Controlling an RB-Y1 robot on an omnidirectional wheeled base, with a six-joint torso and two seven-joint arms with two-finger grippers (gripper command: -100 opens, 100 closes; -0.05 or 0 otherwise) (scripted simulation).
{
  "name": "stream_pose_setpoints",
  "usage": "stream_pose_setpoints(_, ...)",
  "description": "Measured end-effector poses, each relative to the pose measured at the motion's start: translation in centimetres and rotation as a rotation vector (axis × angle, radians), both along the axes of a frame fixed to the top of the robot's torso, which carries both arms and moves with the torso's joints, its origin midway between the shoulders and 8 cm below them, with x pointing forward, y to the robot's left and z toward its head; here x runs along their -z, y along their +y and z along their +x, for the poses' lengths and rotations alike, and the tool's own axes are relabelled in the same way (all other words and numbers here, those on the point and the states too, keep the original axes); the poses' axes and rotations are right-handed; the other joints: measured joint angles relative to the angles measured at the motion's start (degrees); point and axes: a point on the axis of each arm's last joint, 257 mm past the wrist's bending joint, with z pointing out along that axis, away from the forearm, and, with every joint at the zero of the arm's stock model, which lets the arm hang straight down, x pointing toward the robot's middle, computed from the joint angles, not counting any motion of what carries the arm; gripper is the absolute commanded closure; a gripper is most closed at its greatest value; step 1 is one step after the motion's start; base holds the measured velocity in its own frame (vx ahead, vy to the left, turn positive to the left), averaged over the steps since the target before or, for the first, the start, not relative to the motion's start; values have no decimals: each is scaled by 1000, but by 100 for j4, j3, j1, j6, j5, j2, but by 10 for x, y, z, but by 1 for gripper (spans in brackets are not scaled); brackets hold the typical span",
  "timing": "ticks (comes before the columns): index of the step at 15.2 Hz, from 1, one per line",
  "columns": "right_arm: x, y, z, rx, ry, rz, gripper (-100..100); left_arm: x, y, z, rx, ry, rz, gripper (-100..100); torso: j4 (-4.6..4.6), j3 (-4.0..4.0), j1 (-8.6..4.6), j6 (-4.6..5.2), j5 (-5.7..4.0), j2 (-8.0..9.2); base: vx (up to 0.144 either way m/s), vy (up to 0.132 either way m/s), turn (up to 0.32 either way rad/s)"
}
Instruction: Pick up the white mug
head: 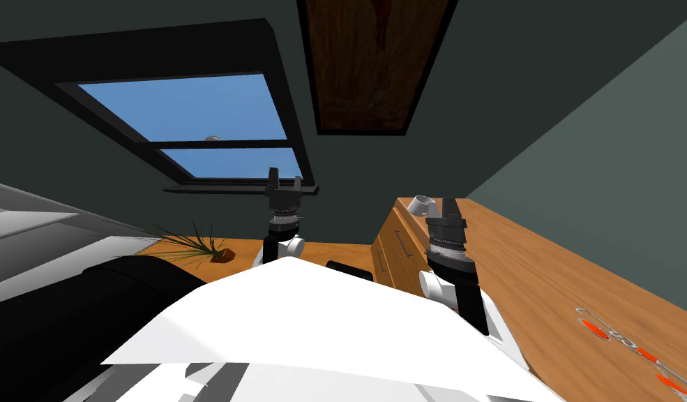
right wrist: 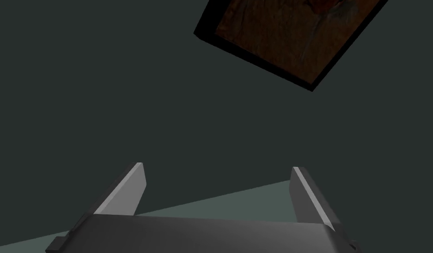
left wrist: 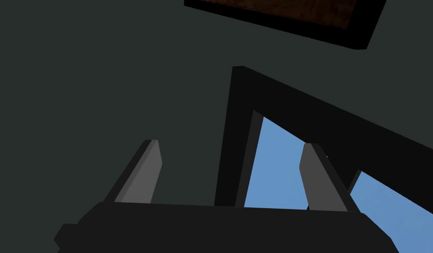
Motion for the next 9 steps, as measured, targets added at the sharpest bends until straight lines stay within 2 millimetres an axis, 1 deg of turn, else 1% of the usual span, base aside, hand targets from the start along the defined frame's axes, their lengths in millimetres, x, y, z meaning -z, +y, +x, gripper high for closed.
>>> stream_pose_setpoints(4,5,8,6,-2,-2,-149,-100,0,0,0,0,0,0,0,0,0,-1,-2,0,0,-18,12,98)
stream_pose_setpoints(9,13,16,11,-5,-11,-335,-100,0,0,0,0,0,0,0,0,0,-3,1,-1,-1,-15,9,66)
